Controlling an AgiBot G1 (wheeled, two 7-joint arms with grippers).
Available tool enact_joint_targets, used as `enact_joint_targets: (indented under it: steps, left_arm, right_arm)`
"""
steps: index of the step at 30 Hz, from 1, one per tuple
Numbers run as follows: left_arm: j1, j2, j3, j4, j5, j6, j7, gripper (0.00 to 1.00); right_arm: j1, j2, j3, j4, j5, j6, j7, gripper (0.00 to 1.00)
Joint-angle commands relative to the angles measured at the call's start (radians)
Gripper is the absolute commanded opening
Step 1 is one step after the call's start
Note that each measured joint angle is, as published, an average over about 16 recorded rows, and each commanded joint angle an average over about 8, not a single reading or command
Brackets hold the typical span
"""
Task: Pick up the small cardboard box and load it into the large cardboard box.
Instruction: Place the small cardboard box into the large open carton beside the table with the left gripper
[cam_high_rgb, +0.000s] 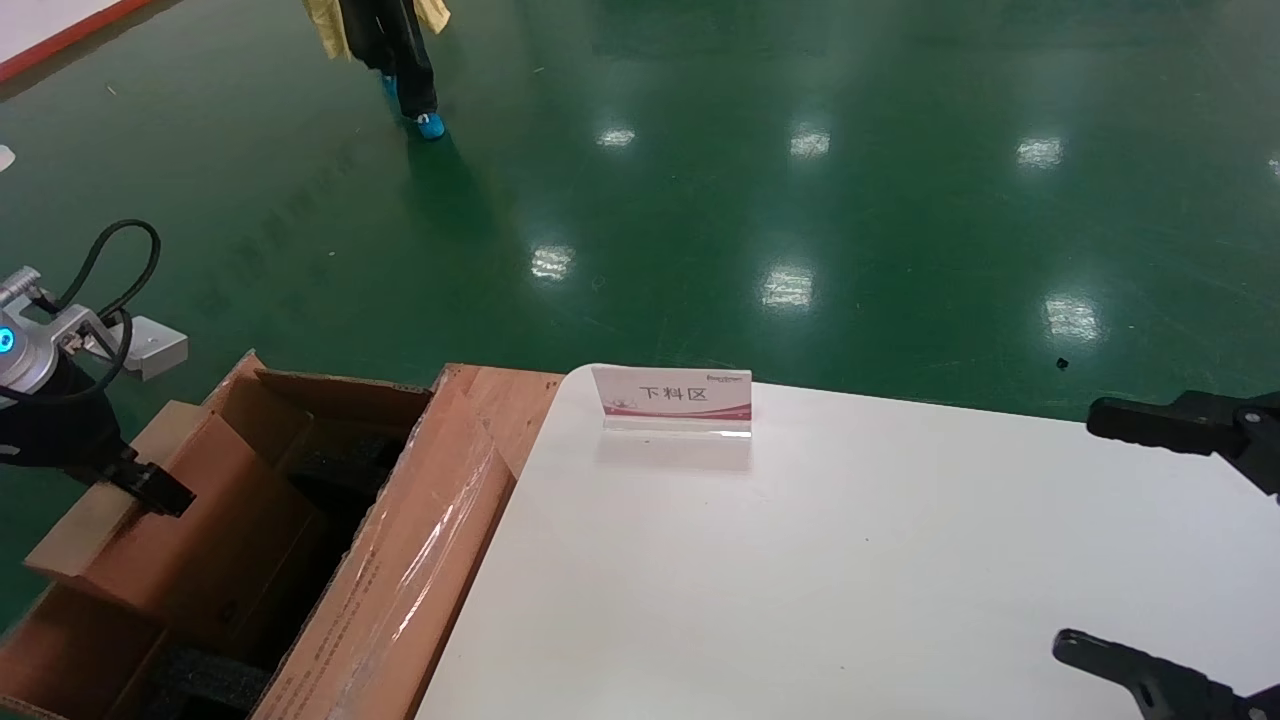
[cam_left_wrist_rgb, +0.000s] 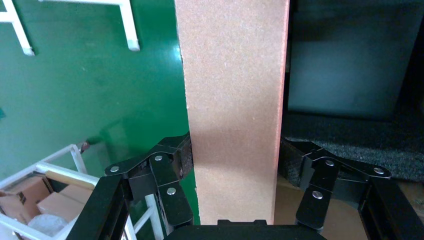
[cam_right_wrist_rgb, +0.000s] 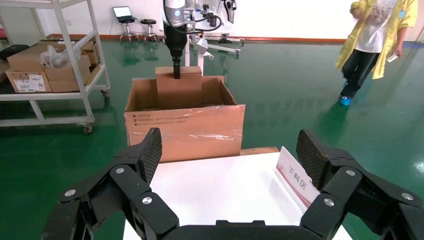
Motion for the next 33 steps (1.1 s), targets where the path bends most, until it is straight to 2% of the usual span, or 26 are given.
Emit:
enact_joint_targets:
  steps: [1,4,5,6,12,13,14,33]
  left_arm:
    - [0.007,0.001,0.001,0.005,-0.003,0.002,0.002,0.0]
    - [0.018,-0.001,0.002,0.01,-0.009,0.004,0.006,0.01]
    - [0.021,-0.001,0.003,0.011,-0.01,0.005,0.007,0.06]
    - [0.024,-0.001,0.003,0.012,-0.012,0.005,0.008,0.15]
    - [0.032,-0.001,0.001,0.018,-0.02,0.006,0.013,0.9]
    - [0.033,-0.001,0.001,0.019,-0.021,0.006,0.014,0.97]
    - [0.033,-0.002,0.001,0.019,-0.021,0.006,0.013,1.0]
    - [0.029,-0.002,0.003,0.016,-0.016,0.009,0.012,1.0]
  right_arm:
    - [0.0,0.0,0.0,0.0,0.0,0.0,0.0,1.0]
    - [0.0,0.0,0.0,0.0,0.0,0.0,0.0,1.0]
    - [0.0,0.0,0.0,0.0,0.0,0.0,0.0,1.0]
    - [0.0,0.0,0.0,0.0,0.0,0.0,0.0,1.0]
    - [0.0,0.0,0.0,0.0,0.001,0.0,0.0,1.0]
    - [0.0,0.0,0.0,0.0,0.001,0.0,0.0,1.0]
    - [0.0,0.0,0.0,0.0,0.001,0.0,0.0,1.0]
    - [0.0,0.0,0.0,0.0,0.001,0.001,0.0,1.0]
